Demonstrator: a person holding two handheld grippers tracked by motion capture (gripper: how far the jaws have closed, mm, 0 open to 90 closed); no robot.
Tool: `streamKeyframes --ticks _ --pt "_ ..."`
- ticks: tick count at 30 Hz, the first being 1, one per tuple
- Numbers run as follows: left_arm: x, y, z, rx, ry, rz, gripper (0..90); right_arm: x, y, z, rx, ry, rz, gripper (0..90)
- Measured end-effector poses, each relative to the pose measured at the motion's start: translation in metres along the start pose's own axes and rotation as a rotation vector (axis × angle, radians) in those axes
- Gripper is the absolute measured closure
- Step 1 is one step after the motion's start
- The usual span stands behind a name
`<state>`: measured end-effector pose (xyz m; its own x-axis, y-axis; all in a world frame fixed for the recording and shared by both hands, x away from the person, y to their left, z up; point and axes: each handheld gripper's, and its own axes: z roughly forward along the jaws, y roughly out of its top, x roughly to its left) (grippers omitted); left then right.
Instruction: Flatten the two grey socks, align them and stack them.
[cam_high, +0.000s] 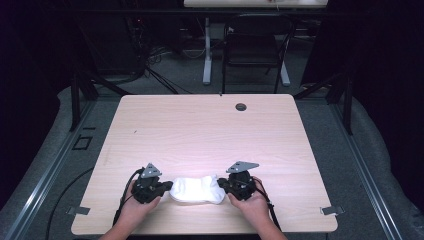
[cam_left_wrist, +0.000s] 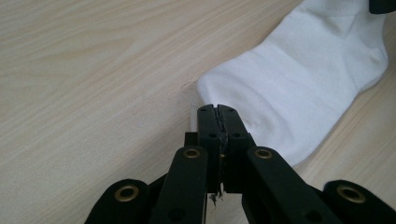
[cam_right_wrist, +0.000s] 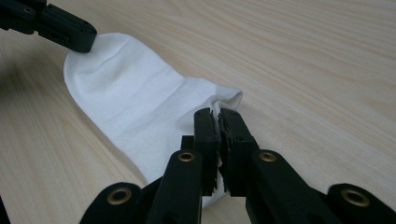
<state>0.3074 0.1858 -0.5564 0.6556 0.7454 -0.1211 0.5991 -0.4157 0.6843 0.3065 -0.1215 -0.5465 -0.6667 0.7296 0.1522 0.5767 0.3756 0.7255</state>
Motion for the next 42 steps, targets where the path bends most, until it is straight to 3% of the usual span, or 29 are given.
streamKeyframes --ticks 14,18,22,23,28,32,34,40,42 --pt "-0.002 -0.003 0.006 0.03 0.0 0.017 88.9 0.001 -0.003 0.003 0.02 -0.004 -0.001 86.0" --pt "-0.003 -0.004 0.006 0.027 0.002 0.011 85.2 0.0 -0.003 0.004 0.023 -0.003 -0.003 85.8" --pt "-0.002 -0.001 0.001 -0.012 -0.004 0.021 79.1 -0.001 -0.005 0.002 0.01 -0.01 0.002 79.6" --pt "-0.002 0.002 -0.001 -0.045 -0.01 0.024 77.8 -0.001 -0.004 -0.003 -0.014 -0.021 -0.001 73.7" --pt "-0.004 0.007 -0.002 -0.089 -0.036 0.03 71.9 0.003 -0.001 -0.011 -0.075 -0.024 -0.007 70.3" --pt "-0.008 0.007 0.002 -0.072 -0.053 0.047 69.0 0.01 -0.001 -0.008 -0.076 0.003 -0.038 67.9" --pt "-0.01 0.004 0.007 -0.052 -0.069 0.05 65.8 0.016 -0.003 -0.003 -0.053 0.004 -0.08 63.8" --pt "-0.011 0.001 0.011 -0.025 -0.068 0.068 63.4 0.017 -0.011 0.007 0.002 0.0 -0.093 60.2" --pt "-0.01 -0.002 0.014 -0.008 -0.064 0.069 62.0 0.014 -0.014 0.01 0.019 -0.001 -0.073 59.8"
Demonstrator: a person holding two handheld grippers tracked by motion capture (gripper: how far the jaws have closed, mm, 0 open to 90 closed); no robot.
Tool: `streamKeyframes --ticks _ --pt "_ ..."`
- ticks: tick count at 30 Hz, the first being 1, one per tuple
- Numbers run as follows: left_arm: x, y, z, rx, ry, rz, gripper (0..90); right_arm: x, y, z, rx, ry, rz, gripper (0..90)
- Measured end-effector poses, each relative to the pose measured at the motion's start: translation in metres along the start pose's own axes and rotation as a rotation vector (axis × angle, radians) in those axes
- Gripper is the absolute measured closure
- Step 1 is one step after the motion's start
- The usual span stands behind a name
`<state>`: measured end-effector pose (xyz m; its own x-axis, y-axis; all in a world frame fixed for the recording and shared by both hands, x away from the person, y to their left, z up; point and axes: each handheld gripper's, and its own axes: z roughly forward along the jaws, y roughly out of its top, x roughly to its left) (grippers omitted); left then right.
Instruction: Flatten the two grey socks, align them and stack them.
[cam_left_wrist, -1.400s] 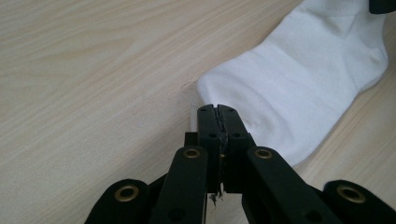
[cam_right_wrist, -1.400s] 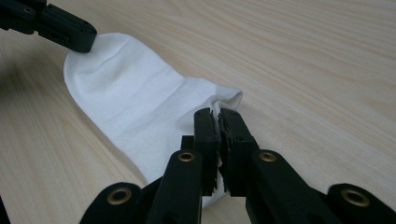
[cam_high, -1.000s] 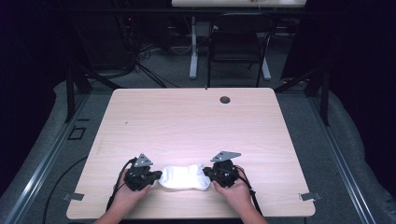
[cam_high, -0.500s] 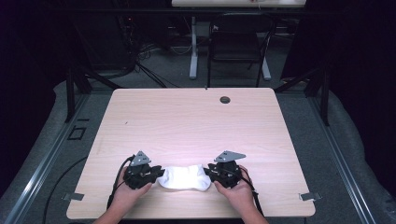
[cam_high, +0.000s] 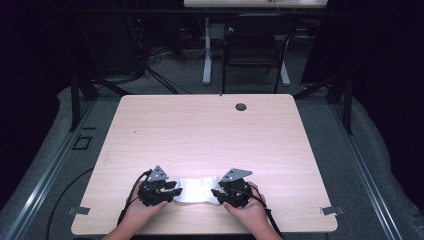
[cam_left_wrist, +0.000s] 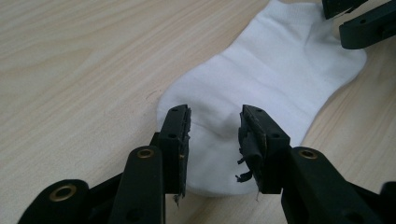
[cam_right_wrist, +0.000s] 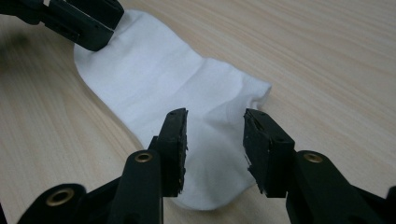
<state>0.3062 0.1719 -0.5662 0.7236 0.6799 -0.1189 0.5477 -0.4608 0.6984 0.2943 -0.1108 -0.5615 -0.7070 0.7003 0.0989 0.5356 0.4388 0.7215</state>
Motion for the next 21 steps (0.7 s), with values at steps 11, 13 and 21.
streamKeyframes --ticks 11,13,21 --pt "-0.0008 -0.004 0.0063 0.014 0.0 0.004 61.0 -0.003 -0.0067 0.0078 0.057 0.006 0.003 60.0" --pt "-0.0005 -0.004 0.0062 0.015 0.002 0.008 61.4 -0.0035 -0.0071 0.0083 0.052 0.004 0.01 60.0" --pt "-0.0005 -0.0049 0.0067 0.012 0.005 0.02 61.4 -0.0047 -0.0084 0.009 0.049 0.009 0.01 60.2"
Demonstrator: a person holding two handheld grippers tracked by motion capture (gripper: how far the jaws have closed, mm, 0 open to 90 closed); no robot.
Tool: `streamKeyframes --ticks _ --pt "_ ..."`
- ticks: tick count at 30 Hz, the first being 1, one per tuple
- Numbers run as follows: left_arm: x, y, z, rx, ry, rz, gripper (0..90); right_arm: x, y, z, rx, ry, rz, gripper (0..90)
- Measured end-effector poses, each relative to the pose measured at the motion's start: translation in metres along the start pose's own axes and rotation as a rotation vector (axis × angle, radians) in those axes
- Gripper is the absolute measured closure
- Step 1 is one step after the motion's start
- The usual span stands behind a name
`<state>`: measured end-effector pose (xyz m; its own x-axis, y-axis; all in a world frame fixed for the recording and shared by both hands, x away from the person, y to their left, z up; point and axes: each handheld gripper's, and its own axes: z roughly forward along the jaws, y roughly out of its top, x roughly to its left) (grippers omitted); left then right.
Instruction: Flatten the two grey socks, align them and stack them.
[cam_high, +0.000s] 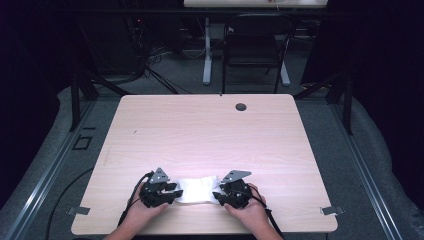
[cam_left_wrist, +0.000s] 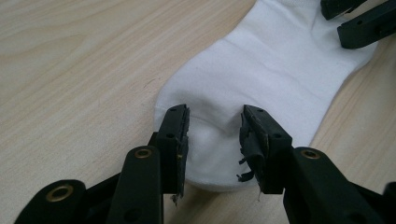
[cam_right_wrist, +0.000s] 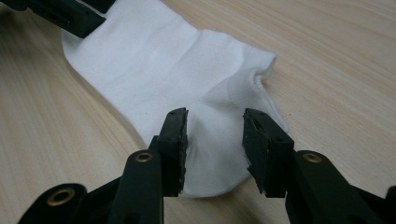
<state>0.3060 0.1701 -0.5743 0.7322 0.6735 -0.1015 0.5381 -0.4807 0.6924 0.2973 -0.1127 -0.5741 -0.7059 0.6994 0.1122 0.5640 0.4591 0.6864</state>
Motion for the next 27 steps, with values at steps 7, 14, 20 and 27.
streamKeyframes --ticks 7,14,20,27 --pt "0.001 0.0 0.002 -0.008 0.0 -0.004 60.9 -0.002 0.0 0.001 -0.006 0.001 -0.001 60.3" --pt "0.005 0.002 0.004 -0.02 -0.001 -0.02 60.7 -0.003 0.001 0.002 -0.011 -0.001 0.009 60.5" --pt "0.011 0.006 0.007 -0.03 -0.006 -0.04 60.7 -0.007 0.003 0.004 -0.017 -0.002 0.02 60.7" --pt "0.016 0.009 0.011 -0.042 -0.002 -0.056 60.8 -0.011 0.004 0.005 -0.023 -0.001 0.033 60.7"
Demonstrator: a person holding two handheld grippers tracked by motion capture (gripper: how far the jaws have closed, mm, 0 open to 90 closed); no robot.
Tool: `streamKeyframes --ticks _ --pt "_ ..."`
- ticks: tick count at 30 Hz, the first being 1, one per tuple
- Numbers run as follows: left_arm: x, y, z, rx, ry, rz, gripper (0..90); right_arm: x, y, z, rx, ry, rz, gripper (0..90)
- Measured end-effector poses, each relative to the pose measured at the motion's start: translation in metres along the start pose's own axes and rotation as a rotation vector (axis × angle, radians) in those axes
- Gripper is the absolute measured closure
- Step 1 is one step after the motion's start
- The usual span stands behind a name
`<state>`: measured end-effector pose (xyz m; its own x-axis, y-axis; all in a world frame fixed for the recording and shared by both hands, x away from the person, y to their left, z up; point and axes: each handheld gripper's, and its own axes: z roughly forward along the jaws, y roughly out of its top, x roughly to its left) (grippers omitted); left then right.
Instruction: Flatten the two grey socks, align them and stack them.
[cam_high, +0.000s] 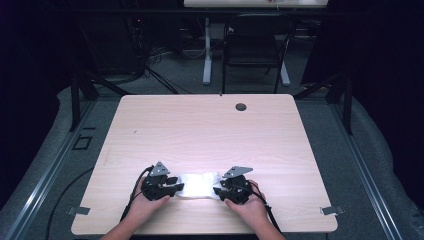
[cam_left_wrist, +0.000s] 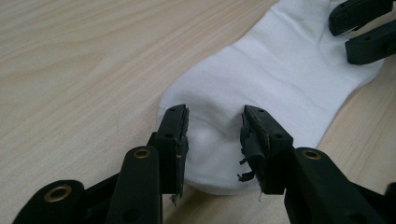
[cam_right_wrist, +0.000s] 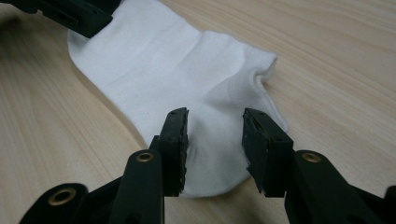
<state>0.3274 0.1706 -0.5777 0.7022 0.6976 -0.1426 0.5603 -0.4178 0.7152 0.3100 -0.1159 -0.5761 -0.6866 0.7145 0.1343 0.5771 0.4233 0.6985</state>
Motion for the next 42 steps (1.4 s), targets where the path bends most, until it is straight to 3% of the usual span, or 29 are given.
streamKeyframes --ticks 10,14,22,27,33,39,42 --pt "0.006 0.005 0.006 -0.009 0.023 0.013 60.8 -0.006 0.007 0.006 -0.006 -0.018 0.003 60.7" --pt "0.012 0.008 0.01 -0.037 0.022 -0.014 60.8 -0.013 0.009 0.009 -0.029 -0.022 0.049 60.8" --pt "0.016 0.01 0.016 -0.074 0.04 -0.01 60.6 -0.022 0.012 0.014 -0.058 -0.024 0.067 60.7" --pt "0.016 0.01 0.018 -0.084 0.053 -0.005 59.5 -0.022 0.012 0.015 -0.063 -0.039 0.04 59.7" --pt "0.015 0.01 0.017 -0.082 0.053 0.0 56.7 -0.022 0.012 0.015 -0.067 -0.037 0.041 58.5" --pt "0.016 0.011 0.015 -0.082 0.041 -0.025 53.7 -0.021 0.012 0.015 -0.065 -0.035 0.037 55.8" --pt "0.014 0.014 0.012 -0.071 0.046 -0.011 51.5 -0.019 0.013 0.011 -0.063 -0.043 0.017 54.7"
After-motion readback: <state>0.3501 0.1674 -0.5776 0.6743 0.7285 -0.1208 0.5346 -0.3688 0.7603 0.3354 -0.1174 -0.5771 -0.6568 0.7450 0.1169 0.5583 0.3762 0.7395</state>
